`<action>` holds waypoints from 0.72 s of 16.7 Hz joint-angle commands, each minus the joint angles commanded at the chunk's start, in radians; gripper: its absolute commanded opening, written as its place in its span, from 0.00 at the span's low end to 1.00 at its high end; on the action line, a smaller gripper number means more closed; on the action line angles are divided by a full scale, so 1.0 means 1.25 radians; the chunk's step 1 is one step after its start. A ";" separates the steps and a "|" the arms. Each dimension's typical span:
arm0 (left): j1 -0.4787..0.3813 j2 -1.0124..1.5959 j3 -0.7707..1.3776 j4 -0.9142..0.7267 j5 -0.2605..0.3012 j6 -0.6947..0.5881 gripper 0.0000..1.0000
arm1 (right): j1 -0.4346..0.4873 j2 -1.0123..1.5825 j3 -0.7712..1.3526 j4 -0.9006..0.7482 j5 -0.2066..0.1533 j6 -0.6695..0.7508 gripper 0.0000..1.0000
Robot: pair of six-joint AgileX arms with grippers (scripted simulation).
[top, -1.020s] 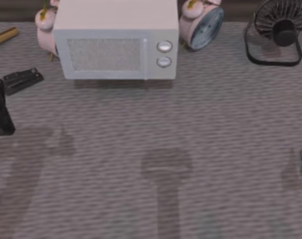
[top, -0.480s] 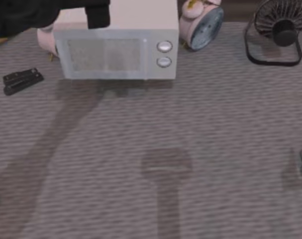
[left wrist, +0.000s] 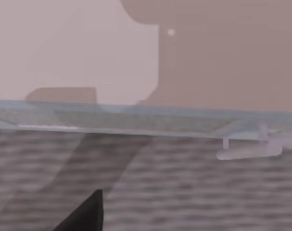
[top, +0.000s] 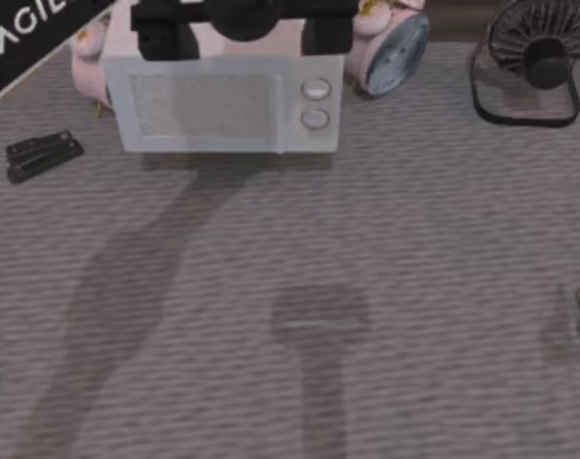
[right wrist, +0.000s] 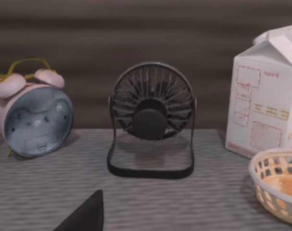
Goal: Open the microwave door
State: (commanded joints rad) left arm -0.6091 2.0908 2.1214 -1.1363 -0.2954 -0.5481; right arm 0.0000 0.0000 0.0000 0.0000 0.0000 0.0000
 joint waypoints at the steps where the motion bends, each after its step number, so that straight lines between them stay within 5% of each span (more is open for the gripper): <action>1: -0.008 0.024 0.027 -0.012 -0.004 -0.008 1.00 | 0.000 0.000 0.000 0.000 0.000 0.000 1.00; 12: -0.003 0.083 0.033 0.034 -0.002 -0.004 1.00 | 0.000 0.000 0.000 0.000 0.000 0.000 1.00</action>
State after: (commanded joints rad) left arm -0.6129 2.1951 2.1623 -1.0936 -0.2976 -0.5529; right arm 0.0000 0.0000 0.0000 0.0000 0.0000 0.0000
